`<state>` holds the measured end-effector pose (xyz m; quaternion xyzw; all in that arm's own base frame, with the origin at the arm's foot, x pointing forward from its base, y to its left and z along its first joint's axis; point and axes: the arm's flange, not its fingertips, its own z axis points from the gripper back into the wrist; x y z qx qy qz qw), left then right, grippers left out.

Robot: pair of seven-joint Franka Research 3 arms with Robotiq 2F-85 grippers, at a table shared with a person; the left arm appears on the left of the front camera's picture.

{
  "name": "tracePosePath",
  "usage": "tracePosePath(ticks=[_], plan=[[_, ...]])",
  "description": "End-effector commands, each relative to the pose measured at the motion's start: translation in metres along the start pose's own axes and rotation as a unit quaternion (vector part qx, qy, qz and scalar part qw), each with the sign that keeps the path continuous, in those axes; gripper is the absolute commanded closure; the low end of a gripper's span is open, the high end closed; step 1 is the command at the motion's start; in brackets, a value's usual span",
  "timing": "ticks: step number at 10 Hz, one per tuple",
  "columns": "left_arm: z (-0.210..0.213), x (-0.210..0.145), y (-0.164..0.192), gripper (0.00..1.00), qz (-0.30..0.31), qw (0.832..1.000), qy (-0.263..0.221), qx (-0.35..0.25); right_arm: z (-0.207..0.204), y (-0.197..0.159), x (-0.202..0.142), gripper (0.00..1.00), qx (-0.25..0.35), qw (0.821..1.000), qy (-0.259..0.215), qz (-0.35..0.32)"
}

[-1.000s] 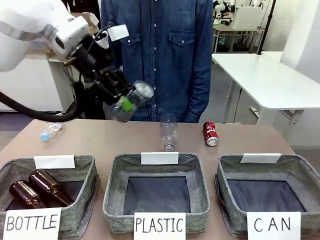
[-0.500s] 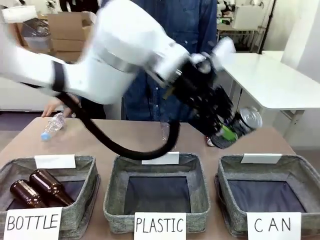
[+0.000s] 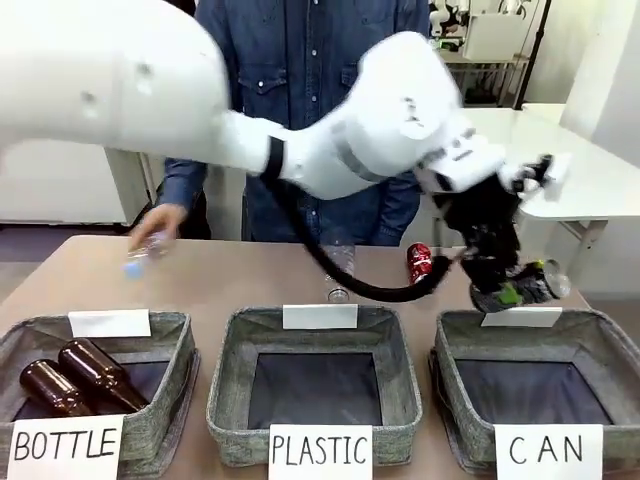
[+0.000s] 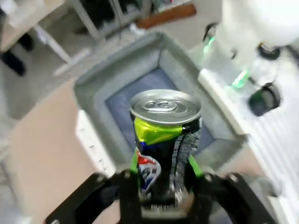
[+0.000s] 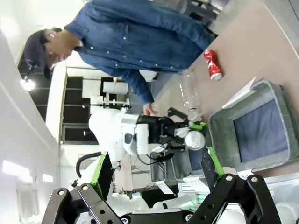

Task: Sort the can waste into the basket.
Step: Pick up the can waste from the table and place it in the right Fabric basket.

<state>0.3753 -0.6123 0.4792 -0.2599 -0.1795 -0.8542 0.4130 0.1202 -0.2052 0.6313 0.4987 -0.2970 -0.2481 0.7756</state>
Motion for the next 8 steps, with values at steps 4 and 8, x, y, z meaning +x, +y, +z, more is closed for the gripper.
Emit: tracePosePath(ticks=[4, 8], plan=[[-0.026, 0.035, 0.048, 0.63, 0.04, 0.997, 0.037, -0.055, 0.001, 0.01, -0.006, 0.0, 0.004, 1.0, 0.002, 0.014], [-0.03, 0.042, 0.045, 0.0, 0.021, 0.995, 0.058, -0.072, 0.001, 0.01, -0.006, 0.0, 0.004, 1.0, 0.002, 0.014]])
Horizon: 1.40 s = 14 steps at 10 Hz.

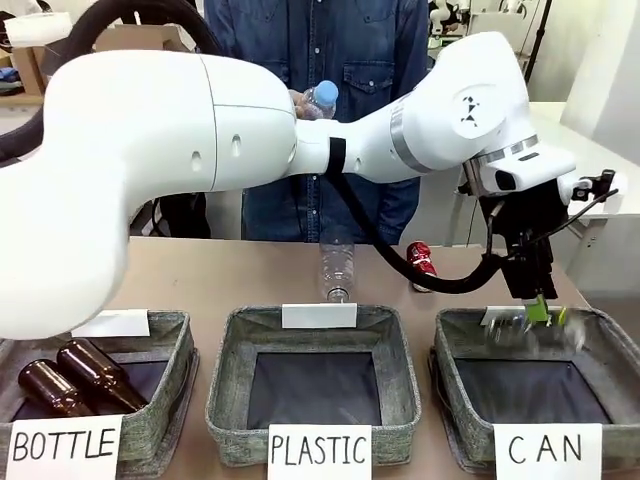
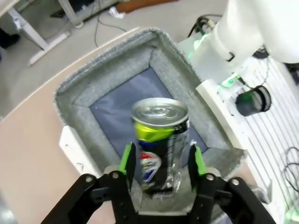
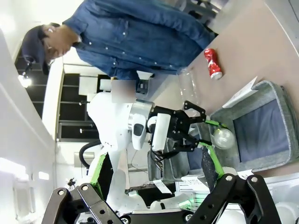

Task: Sort the can waste into the basket.
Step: Pick up the can waste from the table and place it in the right Fabric basket.

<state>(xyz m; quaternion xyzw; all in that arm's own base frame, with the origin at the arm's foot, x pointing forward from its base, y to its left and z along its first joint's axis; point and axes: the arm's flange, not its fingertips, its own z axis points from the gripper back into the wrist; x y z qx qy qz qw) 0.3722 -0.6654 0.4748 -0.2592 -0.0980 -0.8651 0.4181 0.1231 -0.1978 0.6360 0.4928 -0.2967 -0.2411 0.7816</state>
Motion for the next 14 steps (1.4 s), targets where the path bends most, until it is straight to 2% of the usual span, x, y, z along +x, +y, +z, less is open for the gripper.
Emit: tracePosePath(ticks=[1, 5, 6, 7, 8, 9, 10, 11, 12, 13, 14], plan=[[0.006, 0.014, 0.01, 0.0, -0.002, 1.0, 0.023, -0.006, 0.006, 0.002, -0.004, 0.0, 0.009, 1.0, -0.002, 0.005], [0.006, 0.037, -0.036, 0.0, -0.008, 0.998, 0.061, -0.035, 0.006, 0.002, -0.004, 0.0, 0.009, 1.0, -0.002, 0.005], [0.009, 0.048, -0.062, 0.0, 0.005, 0.994, 0.095, -0.057, 0.006, 0.002, -0.004, 0.0, 0.009, 1.0, -0.002, 0.005], [0.019, 0.054, -0.106, 0.0, 0.012, 0.987, 0.132, -0.086, 0.006, 0.002, -0.004, 0.0, 0.009, 1.0, -0.002, 0.005], [0.031, 0.052, -0.135, 0.0, 0.047, 0.984, 0.158, -0.07, 0.006, 0.002, -0.004, 0.0, 0.009, 1.0, -0.002, 0.005], [0.059, 0.042, -0.176, 0.0, 0.108, 0.98, 0.168, -0.026, 0.0, 0.0, 0.0, 0.0, 0.0, 1.0, 0.0, 0.0], [0.085, 0.027, -0.206, 0.0, 0.166, 0.975, 0.151, 0.009, -0.016, 0.007, -0.007, 0.0, 0.002, 1.0, 0.019, 0.01], [0.108, 0.014, -0.234, 0.0, 0.196, 0.972, 0.122, 0.031, -0.039, 0.014, -0.018, 0.0, 0.0, 0.999, 0.04, 0.019], [0.131, -0.001, -0.263, 0.0, 0.252, 0.96, 0.102, 0.062, -0.066, 0.02, -0.03, 0.0, -0.005, 0.997, 0.065, 0.03], [0.154, -0.019, -0.303, 0.0, 0.322, 0.938, 0.085, 0.095, -0.102, 0.025, -0.043, 0.0, -0.021, 0.994, 0.098, 0.032], [0.175, -0.038, -0.343, 0.0, 0.353, 0.929, 0.041, 0.106, -0.133, 0.031, -0.055, 0.0, -0.034, 0.991, 0.121, 0.045]])
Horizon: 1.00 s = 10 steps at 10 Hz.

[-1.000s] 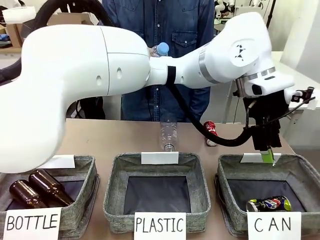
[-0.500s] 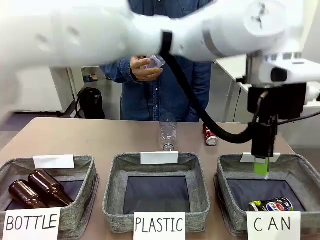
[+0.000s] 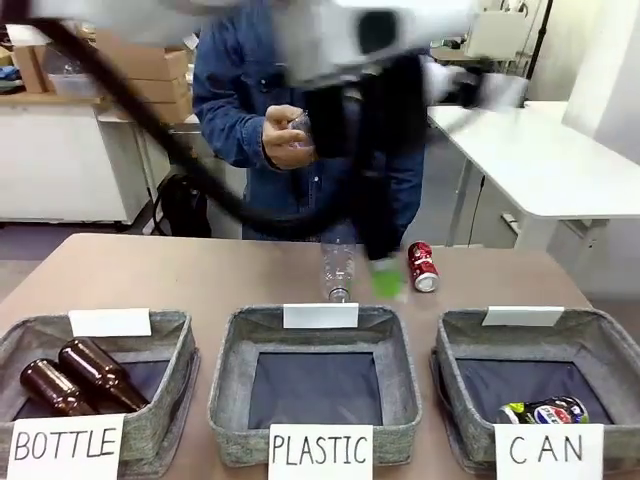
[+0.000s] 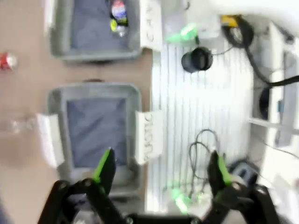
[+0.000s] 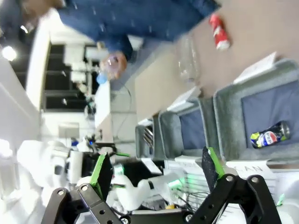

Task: Sort the can waste into the basket.
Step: Pick up the can waste from the table and place it in the right Fabric basket.

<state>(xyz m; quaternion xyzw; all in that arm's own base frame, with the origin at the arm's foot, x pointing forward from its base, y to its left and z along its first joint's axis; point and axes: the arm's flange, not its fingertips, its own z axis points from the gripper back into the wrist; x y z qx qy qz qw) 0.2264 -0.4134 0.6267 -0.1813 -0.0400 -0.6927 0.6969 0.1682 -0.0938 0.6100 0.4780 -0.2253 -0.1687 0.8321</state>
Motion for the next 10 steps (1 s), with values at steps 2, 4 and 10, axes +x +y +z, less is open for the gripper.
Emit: tracePosePath(ticks=[2, 4, 10], plan=[[0.043, -0.166, -0.048, 0.0, 0.159, 0.971, -0.178, 0.022, -0.083, 0.031, -0.012, 0.0, 0.043, 0.997, 0.057, 0.019], [0.049, -0.279, -0.016, 0.0, 0.31, 0.877, -0.365, -0.033, -0.133, 0.046, -0.024, 0.0, 0.065, 0.992, 0.109, 0.015], [0.086, -0.425, 0.049, 0.0, 0.365, 0.783, -0.5, -0.066, -0.208, 0.053, -0.021, 0.0, 0.119, 0.983, 0.124, -0.066]])
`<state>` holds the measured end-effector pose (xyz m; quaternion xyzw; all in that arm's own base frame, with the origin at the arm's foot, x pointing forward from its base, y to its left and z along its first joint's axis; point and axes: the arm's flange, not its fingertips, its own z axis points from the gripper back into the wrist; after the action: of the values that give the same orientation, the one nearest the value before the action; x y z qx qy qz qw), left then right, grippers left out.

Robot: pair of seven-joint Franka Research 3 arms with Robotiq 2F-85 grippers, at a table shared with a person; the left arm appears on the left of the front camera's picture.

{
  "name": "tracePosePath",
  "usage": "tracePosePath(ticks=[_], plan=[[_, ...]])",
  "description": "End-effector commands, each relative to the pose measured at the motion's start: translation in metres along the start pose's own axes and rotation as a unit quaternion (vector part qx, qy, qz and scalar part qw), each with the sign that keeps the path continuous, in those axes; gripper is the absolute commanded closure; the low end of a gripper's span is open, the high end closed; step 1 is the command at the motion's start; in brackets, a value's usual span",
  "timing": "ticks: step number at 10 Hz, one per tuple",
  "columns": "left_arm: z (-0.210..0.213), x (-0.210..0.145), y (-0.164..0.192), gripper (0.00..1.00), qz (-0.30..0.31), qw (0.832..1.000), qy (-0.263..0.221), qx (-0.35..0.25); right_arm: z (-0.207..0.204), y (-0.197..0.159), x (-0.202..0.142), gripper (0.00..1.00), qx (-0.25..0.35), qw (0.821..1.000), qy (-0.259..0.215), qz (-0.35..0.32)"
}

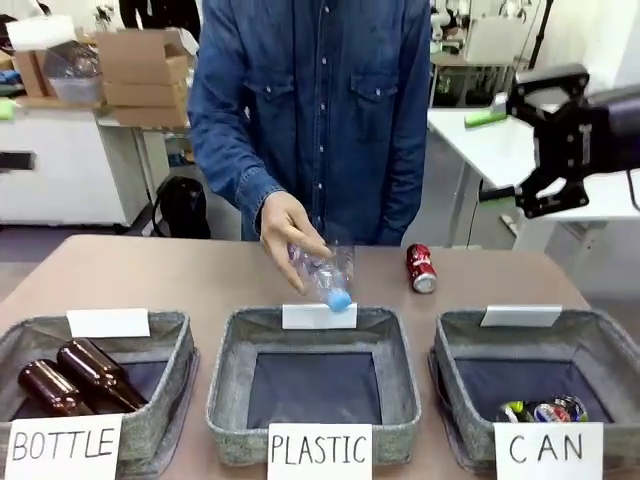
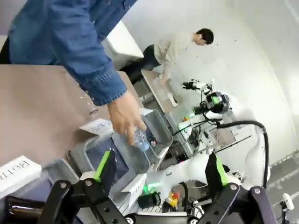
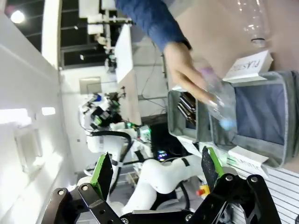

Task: Sort the can waste into the basket.
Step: Pick up the can waste from the table and place it in the right Fabric basket.

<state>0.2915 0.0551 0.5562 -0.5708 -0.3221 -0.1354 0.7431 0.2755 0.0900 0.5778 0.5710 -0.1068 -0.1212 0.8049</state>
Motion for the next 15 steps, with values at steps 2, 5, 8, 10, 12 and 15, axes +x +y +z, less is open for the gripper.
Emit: tracePosePath(ticks=[2, 5, 8, 10, 12, 15], plan=[[-0.03, -0.012, -0.03, 0.0, -0.02, 0.996, 0.088, 0.002, 0.004, 0.003, -0.008, 0.0, -0.018, 1.0, 0.002, 0.016], [-0.03, -0.012, -0.03, 0.0, -0.02, 0.996, 0.088, 0.002, 0.004, 0.003, -0.008, 0.0, -0.018, 1.0, 0.002, 0.016], [-0.03, -0.012, -0.03, 0.0, -0.02, 0.996, 0.088, 0.002, 0.004, 0.003, -0.008, 0.0, -0.018, 1.0, 0.002, 0.016], [-0.03, -0.012, -0.03, 0.0, -0.02, 0.996, 0.088, 0.002, 0.004, 0.003, -0.008, 0.0, -0.018, 1.0, 0.002, 0.016], [-0.03, -0.012, -0.03, 0.0, -0.02, 0.996, 0.088, 0.002, 0.004, 0.003, -0.008, 0.0, -0.018, 1.0, 0.002, 0.016], [-0.03, -0.012, -0.03, 0.0, -0.02, 0.996, 0.088, 0.002, -0.038, 0.007, 0.036, 0.0, -0.345, 0.935, -0.07, 0.035]])
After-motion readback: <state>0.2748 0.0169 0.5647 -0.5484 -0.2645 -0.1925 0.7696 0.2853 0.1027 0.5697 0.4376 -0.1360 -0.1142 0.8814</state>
